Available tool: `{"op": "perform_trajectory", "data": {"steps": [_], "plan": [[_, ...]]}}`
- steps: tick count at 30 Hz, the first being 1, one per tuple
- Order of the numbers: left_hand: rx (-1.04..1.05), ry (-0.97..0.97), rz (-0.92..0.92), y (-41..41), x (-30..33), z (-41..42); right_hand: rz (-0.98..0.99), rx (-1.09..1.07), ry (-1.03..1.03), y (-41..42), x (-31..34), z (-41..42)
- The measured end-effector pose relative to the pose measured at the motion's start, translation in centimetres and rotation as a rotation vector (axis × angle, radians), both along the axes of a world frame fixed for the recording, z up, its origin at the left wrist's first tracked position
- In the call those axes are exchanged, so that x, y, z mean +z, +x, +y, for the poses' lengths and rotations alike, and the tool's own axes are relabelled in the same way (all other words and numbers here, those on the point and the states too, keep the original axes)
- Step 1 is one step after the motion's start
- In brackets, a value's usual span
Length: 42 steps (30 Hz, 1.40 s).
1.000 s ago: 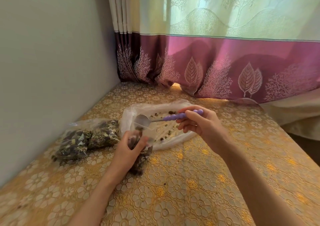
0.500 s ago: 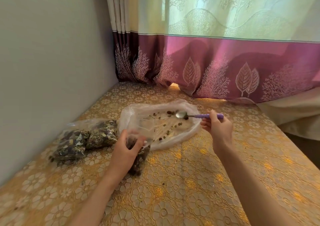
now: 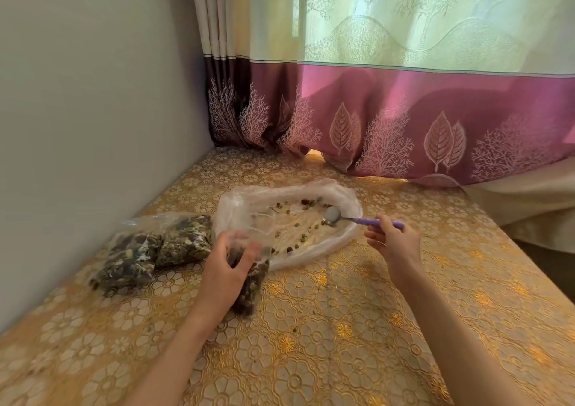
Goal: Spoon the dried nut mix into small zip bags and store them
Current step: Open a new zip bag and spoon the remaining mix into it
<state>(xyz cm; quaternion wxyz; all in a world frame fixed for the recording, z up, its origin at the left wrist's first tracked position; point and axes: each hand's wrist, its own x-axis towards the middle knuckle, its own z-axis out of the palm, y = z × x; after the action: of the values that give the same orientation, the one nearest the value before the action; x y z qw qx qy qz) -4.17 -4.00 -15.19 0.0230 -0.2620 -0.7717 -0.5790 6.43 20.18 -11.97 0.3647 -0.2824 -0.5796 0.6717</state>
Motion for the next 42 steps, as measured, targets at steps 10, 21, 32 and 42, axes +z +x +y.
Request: {"op": "perform_trajectory", "data": {"steps": [10,21,32,42], "plan": [[-0.020,0.016,-0.038,-0.1,-0.3,-0.1,-0.030,0.290,0.008,1.5,0.2,-1.5],[-0.031,0.034,-0.068,0.3,0.2,0.0,-0.058,0.432,-0.001,2.4,0.0,-3.0],[-0.013,0.037,-0.083,0.4,0.2,0.1,-0.017,0.308,-0.223,1.3,-0.1,-3.5],[-0.010,-0.003,-0.095,0.2,0.1,0.0,0.176,0.290,-0.183,0.8,4.7,-4.0]]}}
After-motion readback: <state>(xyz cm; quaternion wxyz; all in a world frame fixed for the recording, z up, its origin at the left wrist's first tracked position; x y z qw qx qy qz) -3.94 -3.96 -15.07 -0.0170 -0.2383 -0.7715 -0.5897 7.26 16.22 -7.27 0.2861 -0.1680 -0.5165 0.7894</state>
